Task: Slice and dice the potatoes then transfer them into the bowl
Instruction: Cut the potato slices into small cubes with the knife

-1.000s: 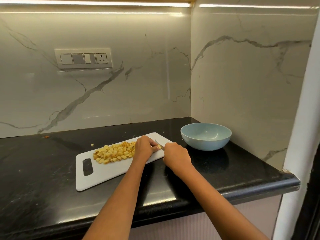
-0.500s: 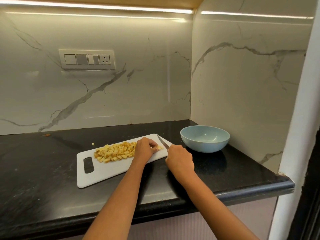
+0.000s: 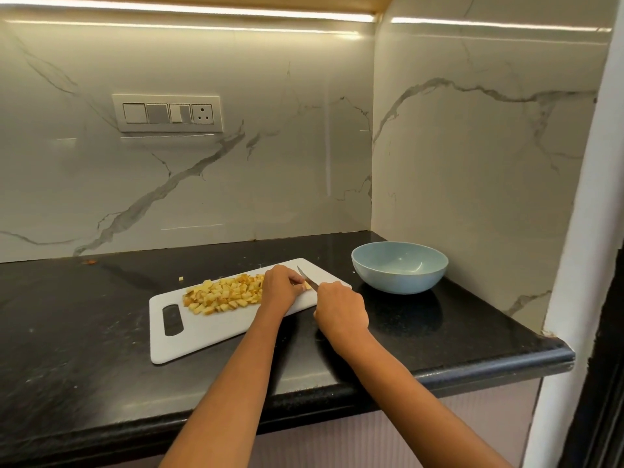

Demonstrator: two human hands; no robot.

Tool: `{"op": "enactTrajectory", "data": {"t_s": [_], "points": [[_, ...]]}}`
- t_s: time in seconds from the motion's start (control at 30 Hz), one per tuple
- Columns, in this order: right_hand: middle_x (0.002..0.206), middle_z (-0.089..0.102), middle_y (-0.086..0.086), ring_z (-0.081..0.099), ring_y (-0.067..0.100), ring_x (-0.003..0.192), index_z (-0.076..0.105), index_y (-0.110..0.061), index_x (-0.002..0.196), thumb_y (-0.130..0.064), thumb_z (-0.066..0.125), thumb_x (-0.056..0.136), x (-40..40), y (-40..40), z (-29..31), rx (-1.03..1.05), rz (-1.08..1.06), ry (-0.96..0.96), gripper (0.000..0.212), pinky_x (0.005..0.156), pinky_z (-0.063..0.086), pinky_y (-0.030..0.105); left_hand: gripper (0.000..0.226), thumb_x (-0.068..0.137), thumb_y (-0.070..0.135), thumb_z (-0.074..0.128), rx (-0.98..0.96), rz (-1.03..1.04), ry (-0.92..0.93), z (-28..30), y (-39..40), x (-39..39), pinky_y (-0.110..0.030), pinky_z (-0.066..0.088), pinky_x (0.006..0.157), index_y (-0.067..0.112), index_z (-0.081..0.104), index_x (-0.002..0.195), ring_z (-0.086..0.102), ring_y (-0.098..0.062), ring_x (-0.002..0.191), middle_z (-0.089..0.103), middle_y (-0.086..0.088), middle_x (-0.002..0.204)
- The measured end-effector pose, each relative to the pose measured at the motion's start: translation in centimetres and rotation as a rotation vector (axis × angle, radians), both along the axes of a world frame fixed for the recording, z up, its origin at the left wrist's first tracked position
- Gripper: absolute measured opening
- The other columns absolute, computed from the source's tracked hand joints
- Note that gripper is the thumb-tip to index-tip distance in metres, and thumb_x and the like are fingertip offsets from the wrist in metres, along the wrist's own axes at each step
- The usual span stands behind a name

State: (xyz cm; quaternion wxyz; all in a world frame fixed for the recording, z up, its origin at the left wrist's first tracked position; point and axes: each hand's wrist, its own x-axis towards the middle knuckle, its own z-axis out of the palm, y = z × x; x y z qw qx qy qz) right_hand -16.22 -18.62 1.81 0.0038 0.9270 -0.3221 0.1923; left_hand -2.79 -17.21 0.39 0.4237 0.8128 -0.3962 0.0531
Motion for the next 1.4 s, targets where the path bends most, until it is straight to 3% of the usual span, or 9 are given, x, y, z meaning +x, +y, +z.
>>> {"op": "enactTrajectory", "data": {"t_s": [0.4, 0.63, 0.9, 1.07, 1.23, 1.4], "points": [[0.111, 0.062, 0.011, 0.063, 0.023, 0.097, 0.057, -0.006, 0.116, -0.005, 0.042, 0.097, 0.8, 0.0, -0.1, -0.084, 0.007, 0.033, 0.024, 0.071, 0.046, 0.027, 0.02, 0.08, 0.009, 0.069, 0.046, -0.005, 0.019, 0.5, 0.2, 0.0, -0.033, 0.049, 0.087, 0.003, 0.072, 0.099, 0.062, -0.024, 0.095, 0.071, -0.014, 0.098], [0.115, 0.059, 0.012, 0.061, 0.025, 0.101, 0.055, -0.005, 0.119, -0.001, 0.042, 0.095, 1.4, 0.0, 0.4, -0.088, 0.058, 0.071, 0.028, 0.078, 0.049, 0.031, 0.017, 0.082, 0.006, 0.065, 0.07, 0.021, 0.028, 0.7, 0.3, -0.4, -0.023, 0.041, 0.072, 0.003, 0.072, 0.098, 0.062, -0.022, 0.094, 0.071, -0.014, 0.097], [0.111, 0.06, 0.013, 0.063, 0.026, 0.097, 0.056, -0.002, 0.114, -0.002, 0.04, 0.096, 0.2, 0.2, -0.3, -0.122, 0.036, 0.083, 0.024, 0.073, 0.047, 0.03, 0.018, 0.081, 0.009, 0.067, 0.075, 0.017, 0.01, 0.5, -0.1, -0.2, -0.025, 0.045, 0.078, 0.002, 0.072, 0.097, 0.063, -0.022, 0.095, 0.071, -0.013, 0.099], [0.116, 0.06, 0.011, 0.061, 0.025, 0.102, 0.053, -0.008, 0.123, -0.008, 0.044, 0.096, 0.6, -0.5, 0.1, -0.037, 0.038, 0.01, 0.029, 0.076, 0.046, 0.03, 0.015, 0.081, 0.007, 0.067, 0.052, -0.002, -0.017, 0.2, 0.1, -0.2, -0.024, 0.042, 0.072, 0.003, 0.073, 0.094, 0.062, -0.021, 0.085, 0.072, -0.013, 0.095], [0.11, 0.061, 0.012, 0.062, 0.027, 0.097, 0.057, -0.007, 0.114, -0.013, 0.046, 0.095, 0.1, -1.7, 0.3, 0.124, -0.071, -0.15, 0.024, 0.069, 0.043, 0.03, 0.018, 0.081, 0.01, 0.069, 0.087, 0.012, -0.026, 0.4, -0.3, 0.2, -0.029, 0.047, 0.086, 0.003, 0.072, 0.098, 0.062, -0.022, 0.096, 0.07, -0.012, 0.101], [0.108, 0.061, 0.011, 0.062, 0.025, 0.094, 0.057, -0.007, 0.115, -0.017, 0.048, 0.095, 0.1, -2.1, 0.3, 0.189, -0.088, -0.182, 0.024, 0.069, 0.044, 0.029, 0.014, 0.084, 0.005, 0.063, 0.098, 0.06, -0.089, 0.3, -0.6, 0.8, -0.026, 0.044, 0.076, 0.004, 0.073, 0.094, 0.062, -0.025, 0.093, 0.069, -0.014, 0.102]]}}
